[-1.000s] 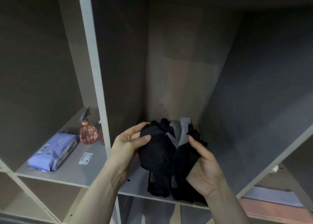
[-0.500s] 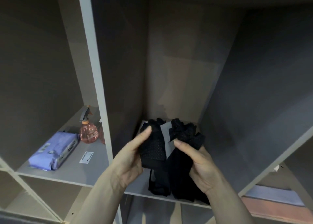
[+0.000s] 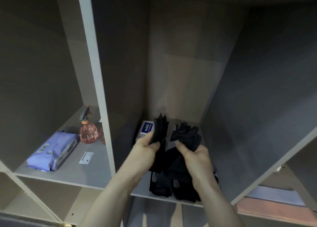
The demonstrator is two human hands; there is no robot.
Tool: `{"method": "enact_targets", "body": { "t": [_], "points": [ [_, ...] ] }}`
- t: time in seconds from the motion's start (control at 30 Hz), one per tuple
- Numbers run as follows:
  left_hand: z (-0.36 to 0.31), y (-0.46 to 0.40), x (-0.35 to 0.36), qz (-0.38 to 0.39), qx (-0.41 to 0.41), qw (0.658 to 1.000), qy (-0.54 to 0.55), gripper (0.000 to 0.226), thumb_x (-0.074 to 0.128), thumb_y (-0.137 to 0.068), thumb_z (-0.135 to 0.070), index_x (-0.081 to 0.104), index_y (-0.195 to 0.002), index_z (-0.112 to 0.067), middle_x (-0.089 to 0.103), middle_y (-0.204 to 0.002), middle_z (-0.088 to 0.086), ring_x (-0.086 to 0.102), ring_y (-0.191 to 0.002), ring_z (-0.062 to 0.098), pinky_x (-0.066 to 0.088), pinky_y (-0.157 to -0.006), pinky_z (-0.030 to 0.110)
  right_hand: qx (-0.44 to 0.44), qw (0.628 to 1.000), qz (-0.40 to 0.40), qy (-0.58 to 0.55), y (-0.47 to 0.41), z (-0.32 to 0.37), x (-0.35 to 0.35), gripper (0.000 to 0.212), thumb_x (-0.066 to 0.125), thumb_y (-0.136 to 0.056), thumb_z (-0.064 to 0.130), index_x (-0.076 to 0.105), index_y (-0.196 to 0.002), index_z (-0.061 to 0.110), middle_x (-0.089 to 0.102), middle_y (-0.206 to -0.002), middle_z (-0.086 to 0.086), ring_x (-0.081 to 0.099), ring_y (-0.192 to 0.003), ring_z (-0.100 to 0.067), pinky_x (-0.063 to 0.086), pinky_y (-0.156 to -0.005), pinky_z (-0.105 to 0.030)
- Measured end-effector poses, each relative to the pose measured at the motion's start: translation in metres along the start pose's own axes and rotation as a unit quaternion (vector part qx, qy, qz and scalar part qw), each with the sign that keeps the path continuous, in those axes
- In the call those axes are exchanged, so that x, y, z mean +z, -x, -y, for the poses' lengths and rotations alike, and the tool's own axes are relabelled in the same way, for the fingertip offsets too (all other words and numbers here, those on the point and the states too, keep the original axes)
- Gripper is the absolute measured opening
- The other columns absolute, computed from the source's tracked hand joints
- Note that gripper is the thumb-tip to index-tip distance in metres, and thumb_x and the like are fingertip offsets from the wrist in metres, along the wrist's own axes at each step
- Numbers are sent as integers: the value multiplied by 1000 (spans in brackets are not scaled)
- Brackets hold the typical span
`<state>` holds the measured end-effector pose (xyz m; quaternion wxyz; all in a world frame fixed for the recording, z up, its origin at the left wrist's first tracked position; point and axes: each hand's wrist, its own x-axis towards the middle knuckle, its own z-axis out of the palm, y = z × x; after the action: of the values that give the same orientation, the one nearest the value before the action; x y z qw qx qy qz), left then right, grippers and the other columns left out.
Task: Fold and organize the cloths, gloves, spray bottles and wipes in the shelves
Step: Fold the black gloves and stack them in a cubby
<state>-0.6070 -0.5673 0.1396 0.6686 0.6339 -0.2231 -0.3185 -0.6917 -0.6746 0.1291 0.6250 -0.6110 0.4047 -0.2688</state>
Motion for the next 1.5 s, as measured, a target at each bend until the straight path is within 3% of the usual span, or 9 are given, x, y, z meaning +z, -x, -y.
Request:
{"method": "enact_targets", "body": {
  "t": [0.17,0.4,0.47,0.53,0.63,0.8,0.93,1.13,1.5],
  "points": [
    [18,-3,26,2,54,991,-121,48,41,-101,-14,34,-146,-31,39,-148,-10,30,-140,4,21,-119,33,-5,999,22,-32,1,-16,22,13,59,-93,24,69,-93,15,75,-85,-2,71,-79,-12,55,-79,-32],
    [31,-4,43,25,39,944,-327,76,-2,-81,-68,-2,-151,-37,-24,-156,-12,-37,-135,1,-28,-112,43,120,920,238,-287,0,-22,21,78,55,-63,85,54,-126,41,60,-131,14,53,-124,-9,32,-112,-42],
    [29,0,43,13,69,950,-305,61,1,-86,-63,13,-144,-50,-1,-161,-12,-22,-142,1,-17,-118,42,119,928,223,-273,3,-17,18,56,62,-74,65,62,-120,33,65,-124,7,60,-116,-13,40,-106,-38],
    [22,2,34,-49,86,989,-110,33,27,-97,-53,52,-118,-59,52,-138,-16,29,-140,3,19,-119,42,112,942,185,-257,2,-16,14,43,60,-83,40,66,-118,16,70,-115,-7,67,-106,-19,50,-91,-33],
    [20,-7,11,-146,70,987,18,26,61,-93,-31,63,-118,-30,67,-116,-8,62,-109,8,48,-100,36,134,933,194,-271,-4,-16,6,36,52,-93,32,69,-114,8,72,-110,-12,70,-99,-23,53,-80,-33],
    [40,-9,-13,-16,-41,998,44,27,66,-88,-15,65,-114,-7,74,-100,7,71,-93,24,57,-83,32,141,938,200,-246,-15,-17,12,35,51,-95,37,76,-95,13,74,-102,-12,73,-88,-22,56,-71,-34],
    [67,-19,-33,-135,36,990,3,36,65,-87,-3,62,-121,-16,71,-109,-1,67,-101,16,53,-88,29,74,984,153,-57,-53,-33,23,19,74,-81,23,71,-99,16,74,-100,-7,71,-85,-21,55,-68,-29],
    [126,-34,-51,-158,101,962,-199,63,53,-93,3,37,-143,-31,53,-122,-5,50,-113,1,30,-94,1,121,977,174,31,-105,-74,46,48,68,-84,1,53,-130,7,61,-125,-13,64,-77,-15,52,-50,-20],
    [220,-70,-62,-156,-83,923,-342,42,48,-97,-8,46,-139,-5,39,-142,25,43,-128,38,32,-104,31,72,972,180,137,-108,-173,63,47,44,-94,-6,46,-136,16,48,-138,-8,50,-113,-18,45,-84,-20]
  ]
}}
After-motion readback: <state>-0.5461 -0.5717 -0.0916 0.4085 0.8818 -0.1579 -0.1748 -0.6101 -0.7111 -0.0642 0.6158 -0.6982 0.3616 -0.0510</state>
